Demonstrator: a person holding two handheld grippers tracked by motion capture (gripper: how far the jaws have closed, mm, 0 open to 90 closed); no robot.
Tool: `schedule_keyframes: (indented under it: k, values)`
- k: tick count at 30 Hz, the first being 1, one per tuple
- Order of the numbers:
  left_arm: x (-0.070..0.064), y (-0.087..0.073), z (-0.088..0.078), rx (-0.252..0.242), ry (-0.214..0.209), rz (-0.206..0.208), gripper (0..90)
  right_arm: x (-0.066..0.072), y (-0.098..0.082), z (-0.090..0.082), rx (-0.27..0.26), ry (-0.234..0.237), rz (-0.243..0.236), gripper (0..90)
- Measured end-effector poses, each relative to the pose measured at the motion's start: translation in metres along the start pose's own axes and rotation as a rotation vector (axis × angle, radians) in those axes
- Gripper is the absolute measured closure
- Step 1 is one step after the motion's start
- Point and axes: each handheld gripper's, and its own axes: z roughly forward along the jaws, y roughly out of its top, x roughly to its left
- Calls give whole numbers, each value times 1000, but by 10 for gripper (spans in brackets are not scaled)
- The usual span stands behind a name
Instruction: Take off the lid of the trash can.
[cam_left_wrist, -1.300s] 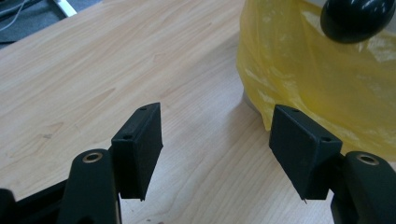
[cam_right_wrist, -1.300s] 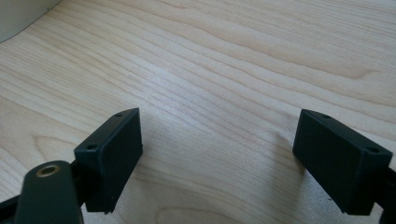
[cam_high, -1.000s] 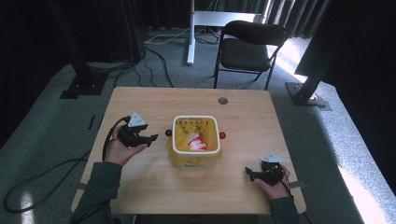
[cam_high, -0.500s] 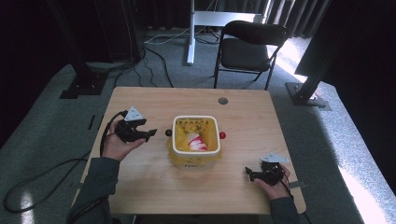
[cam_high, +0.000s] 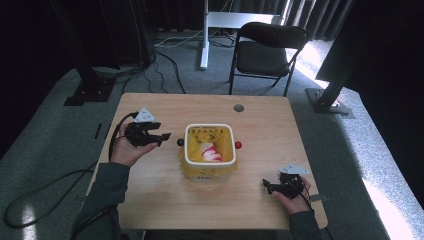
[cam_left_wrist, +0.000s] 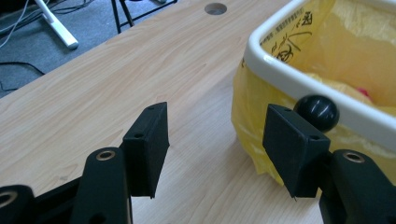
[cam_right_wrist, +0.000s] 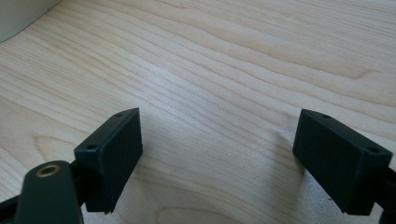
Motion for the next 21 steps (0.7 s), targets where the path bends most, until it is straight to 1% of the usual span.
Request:
schedule_keyframes:
  k: [4,9,14,20,21]
  values:
    - [-2,7,4,7,-20,-7,444,0,0,0,0,0,0,152]
    - [-5,15,9,13,-37,-4,456,0,0,0,0,0,1,152]
    - [-6,25,14,2,-82,-20,461,0,0,0,0,0,1,152]
    - [-7,32,20,14,-94,-25,480,0,0,0,0,0,1,152]
    - [-7,34,23,22,-97,-24,480,0,0,0,0,0,0,152]
